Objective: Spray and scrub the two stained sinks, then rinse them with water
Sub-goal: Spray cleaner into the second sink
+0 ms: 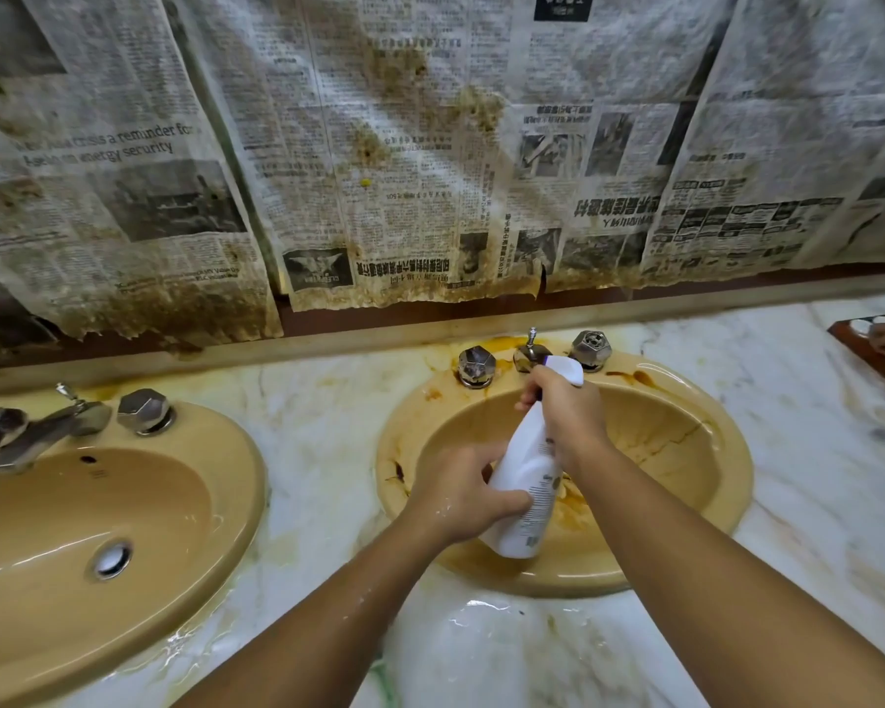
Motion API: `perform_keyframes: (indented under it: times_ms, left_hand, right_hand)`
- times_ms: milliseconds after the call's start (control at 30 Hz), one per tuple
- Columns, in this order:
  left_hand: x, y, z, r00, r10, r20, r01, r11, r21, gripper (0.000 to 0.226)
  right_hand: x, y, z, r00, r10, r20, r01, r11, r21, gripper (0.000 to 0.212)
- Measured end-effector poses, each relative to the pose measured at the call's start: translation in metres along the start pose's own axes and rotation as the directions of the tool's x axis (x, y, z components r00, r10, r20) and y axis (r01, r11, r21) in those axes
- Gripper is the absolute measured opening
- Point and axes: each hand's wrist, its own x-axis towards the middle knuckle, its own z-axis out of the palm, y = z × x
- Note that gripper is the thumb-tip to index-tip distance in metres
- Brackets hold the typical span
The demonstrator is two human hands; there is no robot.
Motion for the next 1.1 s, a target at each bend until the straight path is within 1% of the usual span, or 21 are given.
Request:
perform_keyframes:
  times_ms: [67, 200, 267, 333, 367, 433, 533, 600, 700, 733, 800, 900, 967, 1100]
  left_hand:
    - [0.006, 0.010, 0.007, 1.000, 0.002, 0.028, -0.002, 1.000, -0.003, 0.059]
    - [0.020, 0.027, 0.021, 0.999, -0.008, 0.032, 0.007, 1.000, 0.026, 0.060]
    - [0.027, 0.033, 0.026, 0.999, -0.032, 0.024, 0.030, 0.999, 0.045, 0.058]
    - [0.032, 0.040, 0.033, 0.998, -0.066, 0.011, 0.066, 0.996, 0.053, 0.055]
    - [0.034, 0.044, 0.037, 0.996, -0.086, 0.003, 0.086, 0.995, 0.053, 0.054]
    - [0.037, 0.049, 0.043, 0.993, -0.115, -0.001, 0.115, 0.992, 0.048, 0.054]
    - [0.041, 0.058, 0.054, 0.987, -0.160, -0.015, 0.161, 0.986, 0.049, 0.056]
    - [0.042, 0.065, 0.061, 0.982, -0.187, -0.021, 0.187, 0.981, 0.057, 0.057]
    - [0.040, 0.077, 0.074, 0.979, -0.200, -0.027, 0.202, 0.977, 0.073, 0.057]
    - [0.040, 0.082, 0.079, 0.980, -0.195, -0.035, 0.198, 0.977, 0.076, 0.057]
    - [0.044, 0.094, 0.087, 0.981, -0.186, -0.057, 0.191, 0.977, 0.096, 0.057]
    - [0.056, 0.110, 0.096, 0.985, -0.158, -0.068, 0.165, 0.977, 0.132, 0.056]
    - [0.064, 0.120, 0.103, 0.987, -0.145, -0.069, 0.154, 0.978, 0.144, 0.057]
    - [0.076, 0.134, 0.117, 0.985, -0.156, -0.067, 0.163, 0.980, 0.114, 0.055]
  right_hand:
    - [0.006, -0.002, -0.013, 1.000, 0.001, -0.025, -0.001, 1.000, 0.007, 0.017]
    - [0.020, -0.008, -0.033, 0.998, 0.039, -0.046, -0.038, 0.999, 0.027, 0.032]
    - [0.028, -0.008, -0.040, 0.999, 0.030, -0.033, -0.029, 0.999, 0.021, 0.026]
    - [0.035, -0.009, -0.047, 1.000, 0.013, 0.015, -0.012, 1.000, -0.007, 0.016]
    - [0.042, -0.009, -0.051, 0.999, 0.000, 0.041, 0.000, 1.000, -0.012, 0.014]
    - [0.050, -0.007, -0.055, 0.999, 0.009, 0.044, -0.008, 1.000, -0.008, 0.012]
    - [0.060, -0.008, -0.066, 0.998, 0.053, 0.027, -0.053, 0.999, -0.005, 0.019]
    - [0.064, -0.005, -0.072, 0.993, 0.085, 0.076, -0.084, 0.996, -0.015, 0.020]
    - [0.070, -0.005, -0.084, 0.970, 0.099, 0.222, -0.093, 0.995, -0.039, 0.022]
    - [0.072, -0.005, -0.089, 0.966, 0.097, 0.238, -0.089, 0.995, -0.043, 0.021]
    - [0.077, -0.008, -0.102, 0.974, 0.079, 0.211, -0.081, 0.997, 0.000, 0.017]
    - [0.085, -0.016, -0.123, 0.988, 0.070, 0.139, -0.079, 0.995, 0.060, 0.024]
    - [0.091, -0.020, -0.138, 0.989, 0.060, 0.137, -0.071, 0.995, 0.074, 0.024]
    - [0.100, -0.026, -0.158, 0.989, 0.014, 0.144, -0.021, 0.999, 0.049, 0.016]
